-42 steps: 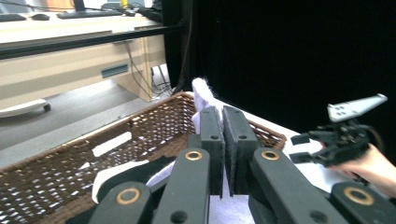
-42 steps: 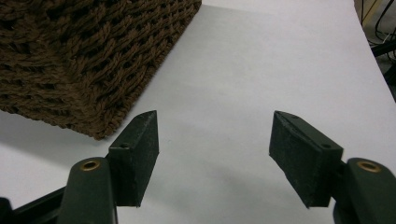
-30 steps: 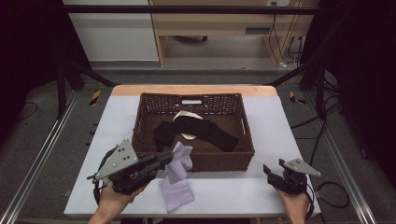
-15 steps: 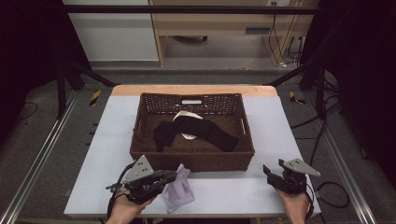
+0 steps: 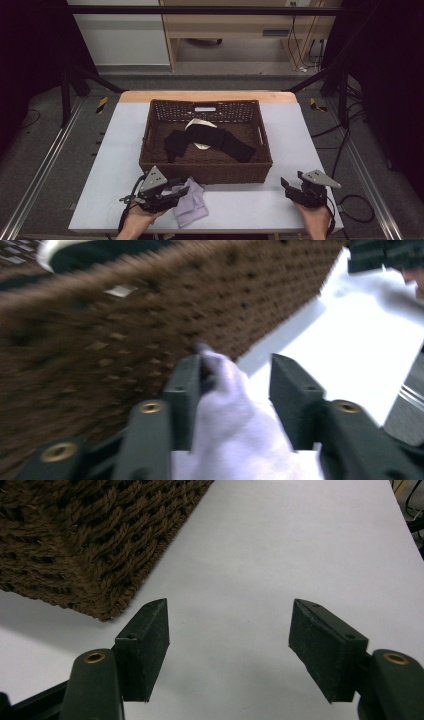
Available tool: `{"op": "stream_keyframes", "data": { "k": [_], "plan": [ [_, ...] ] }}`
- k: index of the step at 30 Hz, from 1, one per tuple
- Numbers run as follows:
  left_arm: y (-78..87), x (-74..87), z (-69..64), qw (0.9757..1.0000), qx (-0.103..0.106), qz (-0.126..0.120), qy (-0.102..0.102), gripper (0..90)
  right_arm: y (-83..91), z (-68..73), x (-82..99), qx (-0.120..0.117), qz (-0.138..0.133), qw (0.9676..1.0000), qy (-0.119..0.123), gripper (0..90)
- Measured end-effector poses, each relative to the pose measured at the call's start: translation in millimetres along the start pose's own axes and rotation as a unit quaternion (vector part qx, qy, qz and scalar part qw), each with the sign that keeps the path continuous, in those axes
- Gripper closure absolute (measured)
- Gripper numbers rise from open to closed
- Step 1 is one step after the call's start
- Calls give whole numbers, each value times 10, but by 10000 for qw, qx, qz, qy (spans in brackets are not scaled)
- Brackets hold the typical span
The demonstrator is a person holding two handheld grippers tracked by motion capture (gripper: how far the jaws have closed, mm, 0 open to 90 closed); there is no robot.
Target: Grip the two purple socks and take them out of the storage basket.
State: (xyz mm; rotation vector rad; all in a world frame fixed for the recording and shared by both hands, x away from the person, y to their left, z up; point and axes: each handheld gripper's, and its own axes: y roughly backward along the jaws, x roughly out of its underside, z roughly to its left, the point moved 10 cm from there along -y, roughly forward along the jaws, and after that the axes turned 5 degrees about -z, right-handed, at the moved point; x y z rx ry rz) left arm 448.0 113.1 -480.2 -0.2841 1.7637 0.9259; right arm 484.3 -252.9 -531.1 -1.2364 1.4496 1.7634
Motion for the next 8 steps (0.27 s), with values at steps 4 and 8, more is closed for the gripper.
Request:
{"op": "stream_keyframes", "data": {
  "k": [4, 8],
  "plan": [
    [149, -30, 171, 9994, -247, -188, 126, 453, 8, -8, 0, 17, -6, 10000, -31, 319],
    [270, 33, 353, 9982, -493, -245, 219, 425, 7, -24, 3, 41, -13, 10000, -48, 311]
  ]
}}
